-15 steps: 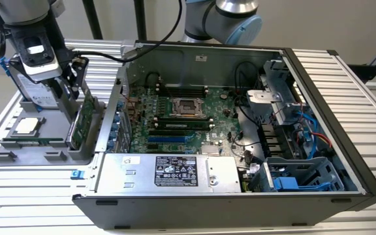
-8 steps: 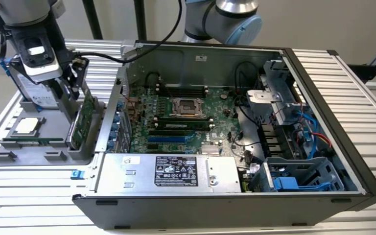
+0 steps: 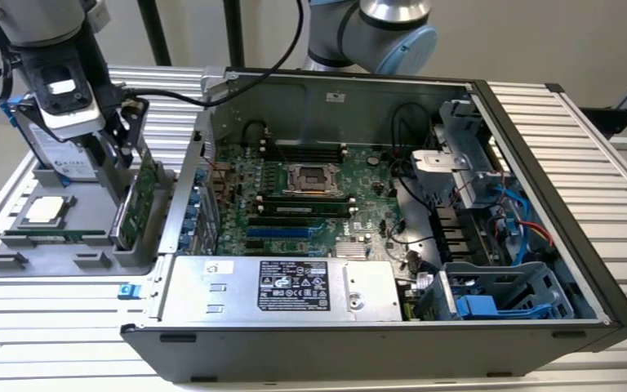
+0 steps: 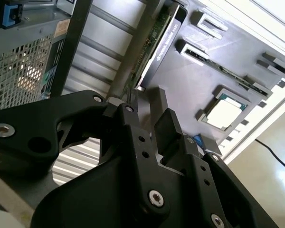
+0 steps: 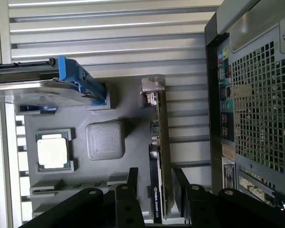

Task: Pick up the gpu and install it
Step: 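Pick up the gpu and move the gpu toward the slot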

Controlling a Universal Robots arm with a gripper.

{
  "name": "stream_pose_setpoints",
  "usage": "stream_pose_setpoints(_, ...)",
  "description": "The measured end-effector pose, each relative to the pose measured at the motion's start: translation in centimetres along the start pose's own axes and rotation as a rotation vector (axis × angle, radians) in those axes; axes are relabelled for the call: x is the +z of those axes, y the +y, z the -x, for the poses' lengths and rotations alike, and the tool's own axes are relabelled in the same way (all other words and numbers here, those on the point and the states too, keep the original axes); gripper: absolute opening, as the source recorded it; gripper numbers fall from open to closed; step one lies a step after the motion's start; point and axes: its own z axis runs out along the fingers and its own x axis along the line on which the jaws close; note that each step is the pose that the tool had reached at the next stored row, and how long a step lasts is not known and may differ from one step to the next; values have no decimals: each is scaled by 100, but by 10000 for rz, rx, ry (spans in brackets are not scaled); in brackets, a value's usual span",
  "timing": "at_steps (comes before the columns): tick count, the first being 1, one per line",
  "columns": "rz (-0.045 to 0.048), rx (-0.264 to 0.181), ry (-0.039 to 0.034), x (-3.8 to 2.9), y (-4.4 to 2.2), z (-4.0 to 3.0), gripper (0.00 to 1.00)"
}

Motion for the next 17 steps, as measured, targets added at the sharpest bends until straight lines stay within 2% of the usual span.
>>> stream_pose_setpoints(17, -1, 0, 2, 62, -6, 16, 100)
